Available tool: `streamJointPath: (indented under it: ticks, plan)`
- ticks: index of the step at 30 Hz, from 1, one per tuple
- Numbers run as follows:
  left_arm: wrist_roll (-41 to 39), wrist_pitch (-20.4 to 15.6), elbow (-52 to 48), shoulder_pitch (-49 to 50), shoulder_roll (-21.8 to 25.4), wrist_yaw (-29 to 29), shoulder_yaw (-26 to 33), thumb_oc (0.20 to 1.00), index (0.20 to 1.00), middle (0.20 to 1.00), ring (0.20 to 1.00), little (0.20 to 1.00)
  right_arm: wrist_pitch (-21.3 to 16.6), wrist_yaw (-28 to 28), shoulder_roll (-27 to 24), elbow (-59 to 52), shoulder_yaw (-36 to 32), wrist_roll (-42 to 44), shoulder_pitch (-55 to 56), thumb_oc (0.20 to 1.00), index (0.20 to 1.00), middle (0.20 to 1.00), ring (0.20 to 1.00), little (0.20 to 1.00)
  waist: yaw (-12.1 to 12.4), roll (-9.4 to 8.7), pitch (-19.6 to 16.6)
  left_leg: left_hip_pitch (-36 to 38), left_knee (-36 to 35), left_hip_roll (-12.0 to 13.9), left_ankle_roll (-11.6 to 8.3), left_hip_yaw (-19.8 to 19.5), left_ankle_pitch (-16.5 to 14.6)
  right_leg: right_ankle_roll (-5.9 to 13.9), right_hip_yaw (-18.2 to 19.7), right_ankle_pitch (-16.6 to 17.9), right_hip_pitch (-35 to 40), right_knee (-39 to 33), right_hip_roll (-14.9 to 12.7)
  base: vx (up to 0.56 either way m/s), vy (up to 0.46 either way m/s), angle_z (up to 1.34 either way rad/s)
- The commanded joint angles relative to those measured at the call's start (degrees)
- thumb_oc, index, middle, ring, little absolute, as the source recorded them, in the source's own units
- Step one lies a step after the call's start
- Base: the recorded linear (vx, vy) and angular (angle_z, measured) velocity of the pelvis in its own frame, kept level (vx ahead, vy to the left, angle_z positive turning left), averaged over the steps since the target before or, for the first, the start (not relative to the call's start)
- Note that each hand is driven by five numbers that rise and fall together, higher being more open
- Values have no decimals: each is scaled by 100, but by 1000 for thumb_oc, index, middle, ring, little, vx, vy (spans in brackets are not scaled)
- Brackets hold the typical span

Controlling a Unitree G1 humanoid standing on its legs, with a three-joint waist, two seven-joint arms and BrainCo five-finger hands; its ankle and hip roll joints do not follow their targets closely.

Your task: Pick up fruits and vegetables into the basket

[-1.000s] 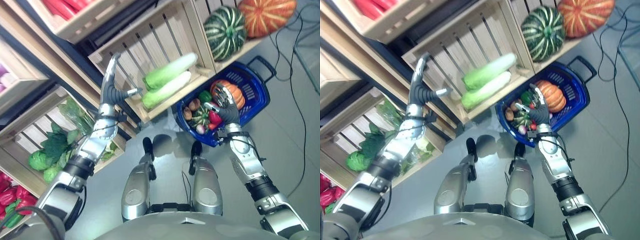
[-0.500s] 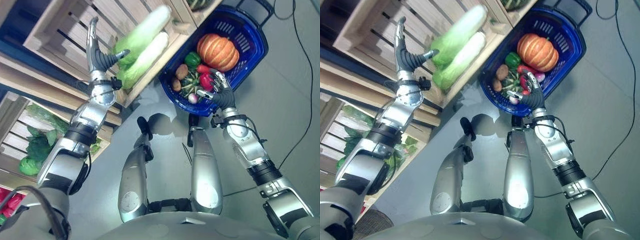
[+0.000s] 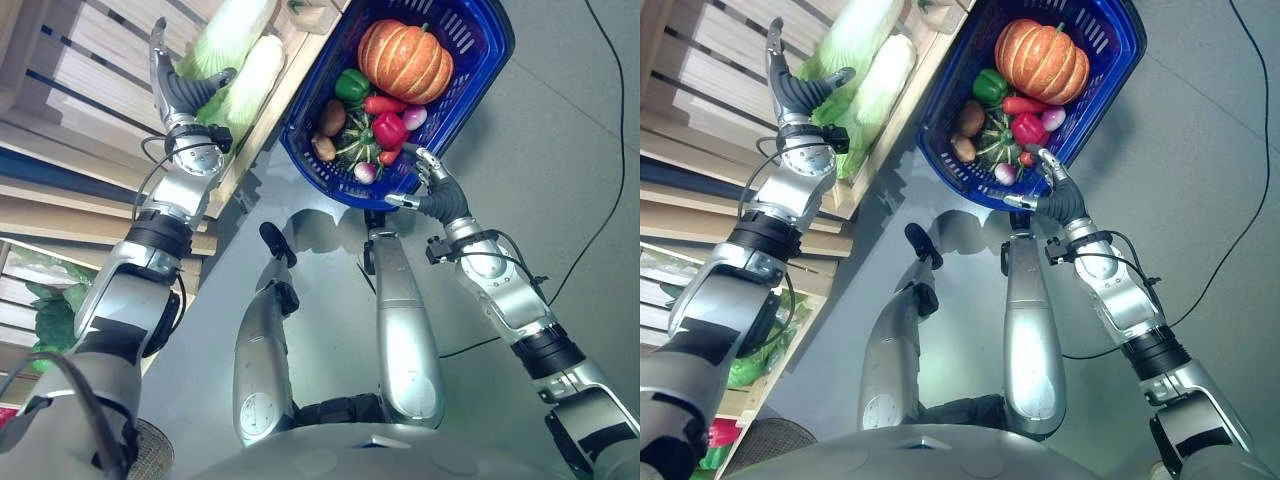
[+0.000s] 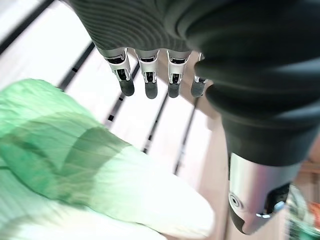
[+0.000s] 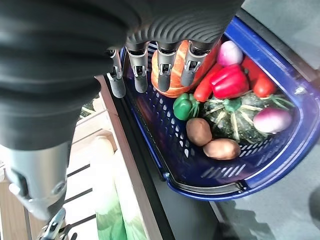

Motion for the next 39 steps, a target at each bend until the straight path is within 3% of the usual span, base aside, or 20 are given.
streamJointPath:
  ticks: [1,16,24,31,39]
  plan:
    - [-279,132,540,-384,423,148,272,1000,1000,1000,1000,1000,-90,89,19,-328,-15,186,127,1000,1000,1000,1000,1000,-299,-112,-151,-513,1211,15,-124,14,-961,196,186,-50,-51,-283,395,0,0,0]
    - [-534,997,2126,-1174,908,13,-35,1000,1000,1000,1000,1000,130,-4,-9,-236,175,679,-41,1000,1000,1000,1000,1000,-489,-223,-151,-927,1408,145,-185,85,-979,210,385,98,-428,-400,493,2,1,-1]
    - [-244,1640,2609,-1283,976,-746,-531,1000,1000,1000,1000,1000,373,76,-50,-312,245,849,-195,1000,1000,1000,1000,1000,-576,-248,-151,-1084,1525,192,-191,120,-1025,222,495,142,-589,-368,536,16,20,-2]
    - [50,1525,2603,-1208,861,-1792,-884,1000,1000,1000,1000,1000,668,176,-174,-360,187,957,-310,1000,1000,1000,1000,1000,-653,-198,-151,-1115,1540,194,-202,207,-1041,227,563,167,-700,-334,531,27,52,-10]
    - [243,1609,2514,-1102,821,-2335,-1102,1000,1000,1000,1000,1000,826,340,-352,-395,38,1124,-296,1000,1000,1000,1000,1000,-740,-138,-151,-1102,1555,204,-213,305,-1057,224,646,167,-763,-314,503,30,51,-6]
